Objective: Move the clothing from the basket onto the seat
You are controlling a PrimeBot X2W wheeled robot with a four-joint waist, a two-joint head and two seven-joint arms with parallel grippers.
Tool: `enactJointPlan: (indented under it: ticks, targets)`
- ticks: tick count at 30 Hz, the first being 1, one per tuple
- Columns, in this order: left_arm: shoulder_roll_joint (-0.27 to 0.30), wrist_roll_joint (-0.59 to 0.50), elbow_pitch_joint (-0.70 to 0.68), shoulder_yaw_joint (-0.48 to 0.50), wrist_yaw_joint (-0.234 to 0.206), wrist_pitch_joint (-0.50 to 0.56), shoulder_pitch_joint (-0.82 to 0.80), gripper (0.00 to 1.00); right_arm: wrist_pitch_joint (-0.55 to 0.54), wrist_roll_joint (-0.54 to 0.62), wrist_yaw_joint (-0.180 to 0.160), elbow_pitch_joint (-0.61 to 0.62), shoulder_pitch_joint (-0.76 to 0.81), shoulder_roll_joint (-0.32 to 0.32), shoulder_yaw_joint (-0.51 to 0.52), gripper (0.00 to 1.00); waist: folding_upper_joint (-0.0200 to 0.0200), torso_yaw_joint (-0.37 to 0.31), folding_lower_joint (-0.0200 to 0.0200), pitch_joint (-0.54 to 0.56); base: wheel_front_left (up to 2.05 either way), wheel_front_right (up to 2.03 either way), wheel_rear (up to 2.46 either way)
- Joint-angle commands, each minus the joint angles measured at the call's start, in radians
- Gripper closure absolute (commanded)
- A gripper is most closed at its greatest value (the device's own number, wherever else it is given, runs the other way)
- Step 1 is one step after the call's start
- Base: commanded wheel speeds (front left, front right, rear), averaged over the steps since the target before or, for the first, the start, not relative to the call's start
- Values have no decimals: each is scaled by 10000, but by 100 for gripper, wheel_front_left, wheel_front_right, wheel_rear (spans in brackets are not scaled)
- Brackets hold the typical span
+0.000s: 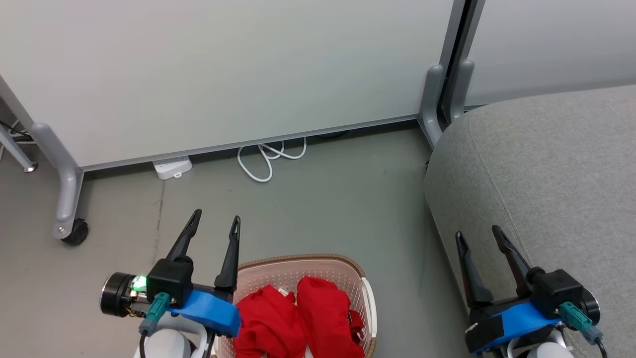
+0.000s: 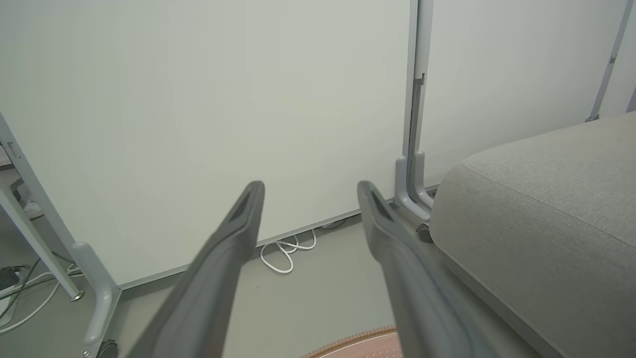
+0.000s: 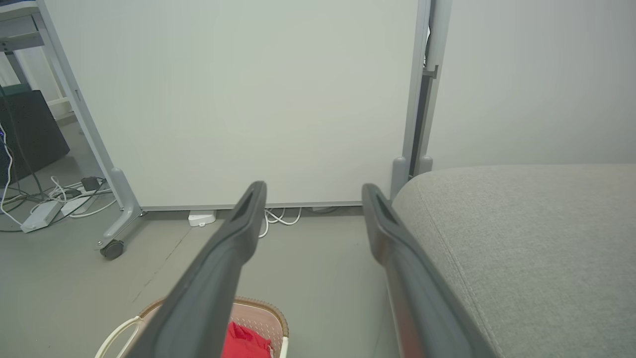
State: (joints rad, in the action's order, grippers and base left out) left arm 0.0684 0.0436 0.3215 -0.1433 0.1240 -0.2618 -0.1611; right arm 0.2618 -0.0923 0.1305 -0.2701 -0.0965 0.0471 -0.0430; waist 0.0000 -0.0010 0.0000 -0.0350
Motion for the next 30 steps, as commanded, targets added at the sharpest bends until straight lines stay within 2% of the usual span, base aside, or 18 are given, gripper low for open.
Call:
enactJointPlan:
  ticks: [1,5,19,30]
  targets:
    - [134,-39,105,-87,54,-49,-241,0,49,-15,4,21,-121,59,-25,0,0,-83,0,-109,0,0,0]
    - [459,39,617,-569,86,-49,-796,0,46,8,4,112,-313,59,-137,0,0,-273,0,-437,0,0,0]
    - [1933,1043,2875,-3637,70,-49,-3174,0,44,119,4,380,-1441,54,-499,0,0,-1047,0,-2430,0,0,0]
    - [2718,1934,4976,-7534,69,-49,-5219,0,44,65,4,794,-2674,51,-705,0,0,-1546,0,-4478,0,0,0]
